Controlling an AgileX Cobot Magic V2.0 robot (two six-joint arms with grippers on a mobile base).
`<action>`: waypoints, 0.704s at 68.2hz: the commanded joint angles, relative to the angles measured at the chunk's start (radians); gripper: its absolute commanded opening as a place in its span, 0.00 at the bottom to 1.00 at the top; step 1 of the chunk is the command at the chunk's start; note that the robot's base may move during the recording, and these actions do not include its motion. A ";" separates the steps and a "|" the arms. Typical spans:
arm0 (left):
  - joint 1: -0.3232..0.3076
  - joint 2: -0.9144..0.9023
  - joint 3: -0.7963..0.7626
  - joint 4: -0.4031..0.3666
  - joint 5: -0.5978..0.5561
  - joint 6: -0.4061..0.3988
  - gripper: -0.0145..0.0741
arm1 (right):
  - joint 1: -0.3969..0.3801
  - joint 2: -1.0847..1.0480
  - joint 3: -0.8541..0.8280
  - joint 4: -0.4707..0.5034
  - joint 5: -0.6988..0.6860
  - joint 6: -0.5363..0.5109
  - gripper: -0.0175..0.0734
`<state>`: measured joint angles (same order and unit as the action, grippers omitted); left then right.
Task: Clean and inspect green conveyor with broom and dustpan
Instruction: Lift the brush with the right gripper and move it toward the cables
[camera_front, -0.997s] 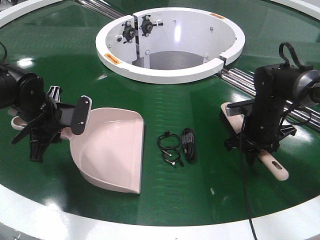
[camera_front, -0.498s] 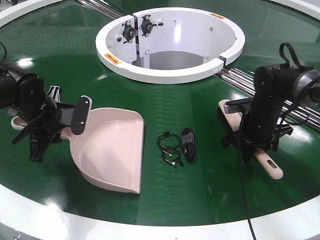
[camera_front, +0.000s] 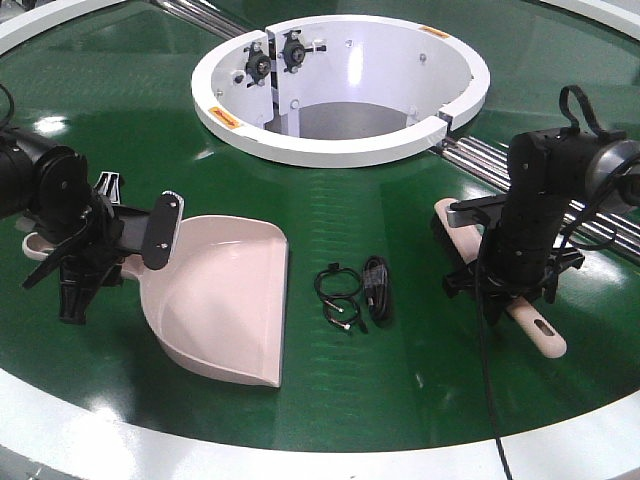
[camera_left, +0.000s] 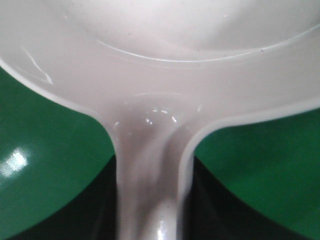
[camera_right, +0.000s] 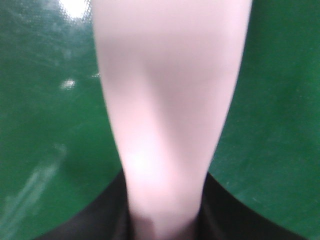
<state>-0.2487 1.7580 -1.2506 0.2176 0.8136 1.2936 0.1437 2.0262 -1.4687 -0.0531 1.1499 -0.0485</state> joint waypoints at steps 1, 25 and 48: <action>-0.006 -0.042 -0.026 -0.005 -0.037 -0.007 0.16 | 0.000 -0.058 -0.026 0.010 0.000 -0.009 0.19; -0.006 -0.042 -0.026 -0.006 -0.029 -0.007 0.16 | 0.000 -0.117 -0.026 0.031 0.017 -0.006 0.19; -0.006 -0.038 -0.026 -0.061 -0.048 -0.015 0.16 | 0.000 -0.127 -0.026 0.031 0.074 -0.008 0.19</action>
<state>-0.2487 1.7580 -1.2506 0.1704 0.8017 1.2926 0.1437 1.9586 -1.4687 -0.0185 1.2157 -0.0497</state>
